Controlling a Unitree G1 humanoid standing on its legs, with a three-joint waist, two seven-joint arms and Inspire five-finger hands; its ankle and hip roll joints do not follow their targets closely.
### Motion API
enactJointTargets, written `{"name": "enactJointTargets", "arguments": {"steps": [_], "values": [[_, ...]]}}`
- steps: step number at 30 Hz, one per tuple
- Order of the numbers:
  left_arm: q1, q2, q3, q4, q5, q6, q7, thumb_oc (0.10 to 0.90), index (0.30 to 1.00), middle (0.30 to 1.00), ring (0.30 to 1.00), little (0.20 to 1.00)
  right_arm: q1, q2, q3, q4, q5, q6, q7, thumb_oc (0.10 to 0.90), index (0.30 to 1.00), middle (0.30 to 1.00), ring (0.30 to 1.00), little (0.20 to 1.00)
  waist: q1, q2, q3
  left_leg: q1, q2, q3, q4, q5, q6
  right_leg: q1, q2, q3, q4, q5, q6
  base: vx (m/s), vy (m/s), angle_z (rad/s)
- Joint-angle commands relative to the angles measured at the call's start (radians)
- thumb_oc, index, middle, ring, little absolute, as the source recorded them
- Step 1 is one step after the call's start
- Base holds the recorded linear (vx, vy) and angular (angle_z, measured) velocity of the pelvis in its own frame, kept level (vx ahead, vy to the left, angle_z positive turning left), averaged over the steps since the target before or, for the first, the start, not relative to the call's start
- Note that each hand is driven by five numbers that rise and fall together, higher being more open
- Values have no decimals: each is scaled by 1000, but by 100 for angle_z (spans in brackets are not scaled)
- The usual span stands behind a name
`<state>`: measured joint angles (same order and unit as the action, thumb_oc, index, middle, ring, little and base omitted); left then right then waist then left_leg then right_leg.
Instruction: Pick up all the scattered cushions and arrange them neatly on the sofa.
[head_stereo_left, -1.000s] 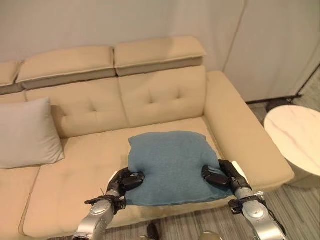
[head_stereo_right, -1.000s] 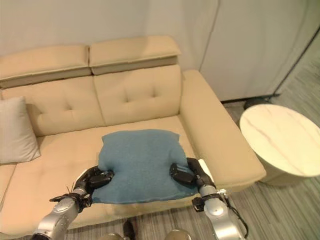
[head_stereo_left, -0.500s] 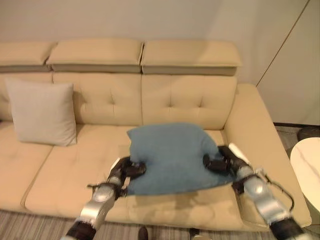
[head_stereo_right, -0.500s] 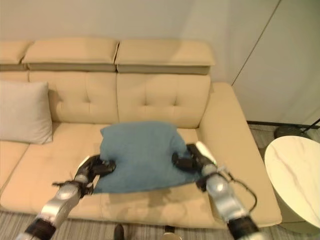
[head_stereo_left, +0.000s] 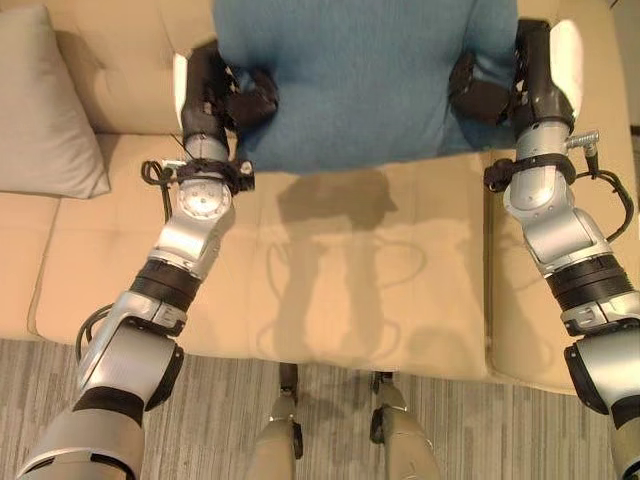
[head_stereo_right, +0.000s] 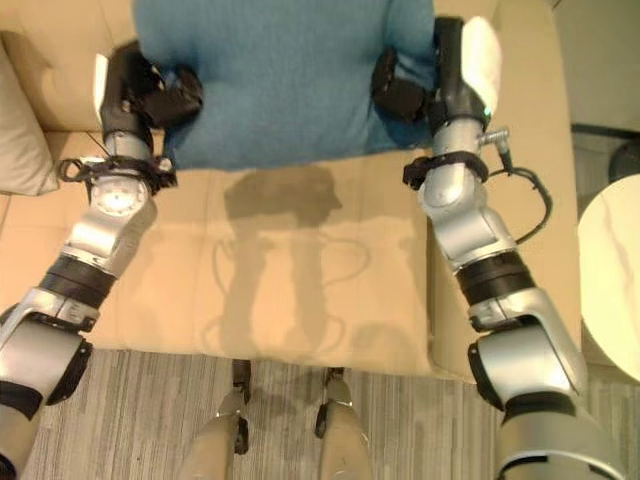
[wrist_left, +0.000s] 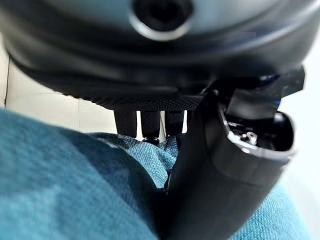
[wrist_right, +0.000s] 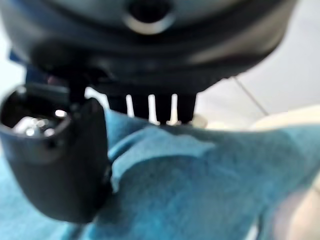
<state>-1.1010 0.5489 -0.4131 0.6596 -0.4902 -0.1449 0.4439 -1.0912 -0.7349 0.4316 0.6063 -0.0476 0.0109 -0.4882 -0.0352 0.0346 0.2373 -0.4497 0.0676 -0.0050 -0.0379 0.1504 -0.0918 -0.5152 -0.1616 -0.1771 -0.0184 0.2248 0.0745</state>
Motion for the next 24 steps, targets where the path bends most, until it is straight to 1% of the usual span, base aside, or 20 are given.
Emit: {"name": "enactJointTargets", "arguments": {"steps": [1, 2, 3, 5, 6, 7, 8, 9, 11, 13, 14, 15, 16, 17, 20, 23, 24], "values": [[-297, 92, -7, 90, -41, -135, 23, 400, 300, 300, 300, 300, -284, -66, 51, 112, 22, -46, -69, 400, 300, 300, 300, 300, 18, -27, -36, -92, -28, 50, 78, -79, -6, -55, -87, 73, 117, -87, 125, -109, 32, 3], [-340, 103, -55, 188, -36, -105, 2, 400, 300, 300, 300, 300, -349, -55, 110, 219, 55, -27, -51, 400, 300, 300, 300, 300, 20, -19, -21, -124, -26, 53, 67, -61, -11, -85, -90, 73, 109, -71, 129, -90, 30, 5], [-349, 104, -55, 196, -39, -107, -2, 400, 300, 300, 300, 300, -363, -54, 118, 229, 59, -31, -50, 400, 300, 300, 300, 300, 19, -18, -20, -128, -27, 53, 67, -60, -11, -90, -90, 73, 109, -70, 129, -78, 32, 6], [-406, 112, -113, 328, -21, -70, -32, 400, 300, 300, 300, 300, -434, -30, 182, 340, 80, -17, -32, 400, 300, 300, 300, 300, 19, -13, 3, -166, -28, 62, 57, -41, -15, -125, -92, 74, 95, -51, 136, -56, 28, 2], [-432, 119, -122, 371, -21, -61, -34, 400, 300, 300, 300, 300, -468, -25, 208, 386, 102, -18, -25, 400, 300, 300, 300, 300, 21, -11, 12, -187, -28, 63, 52, -32, -16, -145, -95, 77, 87, -42, 140, -58, 35, 1], [-453, 112, -124, 413, -46, -58, -34, 400, 300, 300, 300, 300, -500, -11, 221, 430, 130, -10, -31, 400, 300, 300, 300, 300, 22, -9, 21, -204, -27, 68, 47, -26, -19, -164, -94, 77, 81, -38, 142, -48, 39, 5], [-468, 97, -106, 450, -106, -60, -35, 400, 300, 300, 300, 300, -525, 6, 226, 463, 170, -9, -35, 400, 300, 300, 300, 300, 23, -6, 33, -224, -29, 70, 42, -16, -23, -182, -93, 78, 73, -32, 144, 63, 20, 9], [-489, 89, -102, 482, -135, -56, -45, 400, 300, 300, 300, 300, -554, 14, 231, 491, 206, -5, -31, 400, 300, 300, 300, 300, 27, -3, 30, -230, -26, 61, 27, -36, -31, -191, -89, 85, 62, -51, 155, 81, 25, -2], [-512, 97, -108, 520, -188, -48, -64, 400, 300, 300, 300, 300, -588, 17, 249, 545, 258, -3, -25, 400, 300, 300, 300, 300, 28, 3, 44, -263, -27, 61, 23, -27, -34, -220, -89, 84, 55, -43, 156, 52, 10, -47], [-544, 101, -133, 559, -182, -24, -81, 400, 300, 300, 300, 300, -615, 32, 253, 580, 314, -5, -25, 400, 300, 300, 300, 300, 25, 10, 63, -302, -30, 63, 31, -22, -34, -250, -87, 86, 55, -40, 156, 1, 13, -6], [-547, 104, -130, 564, -189, -21, -87, 400, 300, 300, 300, 300, -615, 37, 253, 585, 329, -1, -19, 400, 300, 300, 300, 300, 25, 10, 67, -308, -29, 62, 30, -21, -34, -258, -86, 87, 54, -38, 155, 15, 15, 14], [-551, 108, -134, 574, -197, -15, -91, 576, 564, 564, 564, 564, -613, 44, 253, 601, 350, 1, -13, 400, 300, 300, 300, 300, 26, 12, 71, -316, -33, 61, 31, -22, -33, -268, -83, 89, 53, -36, 154, 6, 10, 4], [-555, 107, -134, 584, -209, -11, -96, 800, 900, 900, 900, 900, -614, 51, 254, 610, 365, 2, -8, 402, 302, 302, 302, 302, 26, 13, 77, -328, -33, 63, 36, -21, -34, -277, -83, 87, 54, -34, 154, 6, 9, 4], [-555, 110, -131, 588, -224, -9, -102, 800, 900, 900, 900, 900, -610, 53, 256, 623, 384, 7, -2, 800, 900, 900, 900, 900, 25, 15, 74, -340, -36, 64, 39, -22, -33, -286, -83, 87, 53, -33, 155, 0, 0, 0], [-566, 123, -151, 625, -238, 16, -135, 800, 900, 900, 900, 900, -614, 62, 265, 657, 430, 12, 21, 800, 900, 900, 900, 900, 27, 21, 74, -359, -39, 64, 42, -19, -32, -306, -83, 88, 53, -25, 156, 0, 0, 0], [-579, 144, -155, 635, -237, 25, -128, 800, 900, 900, 900, 900, -600, 64, 246, 663, 500, 8, 29, 800, 900, 900, 900, 900, 30, 24, 71, -357, -43, 65, 41, -21, -27, -307, -80, 90, 52, -25, 154, 12, 9, -2], [-578, 145, -155, 634, -237, 26, -128, 800, 900, 900, 900, 900, -598, 64, 246, 661, 501, 8, 29, 800, 900, 900, 900, 900, 30, 24, 71, -356, -42, 65, 41, -22, -27, -306, -80, 90, 52, -25, 154, 22, 21, -4]]}}
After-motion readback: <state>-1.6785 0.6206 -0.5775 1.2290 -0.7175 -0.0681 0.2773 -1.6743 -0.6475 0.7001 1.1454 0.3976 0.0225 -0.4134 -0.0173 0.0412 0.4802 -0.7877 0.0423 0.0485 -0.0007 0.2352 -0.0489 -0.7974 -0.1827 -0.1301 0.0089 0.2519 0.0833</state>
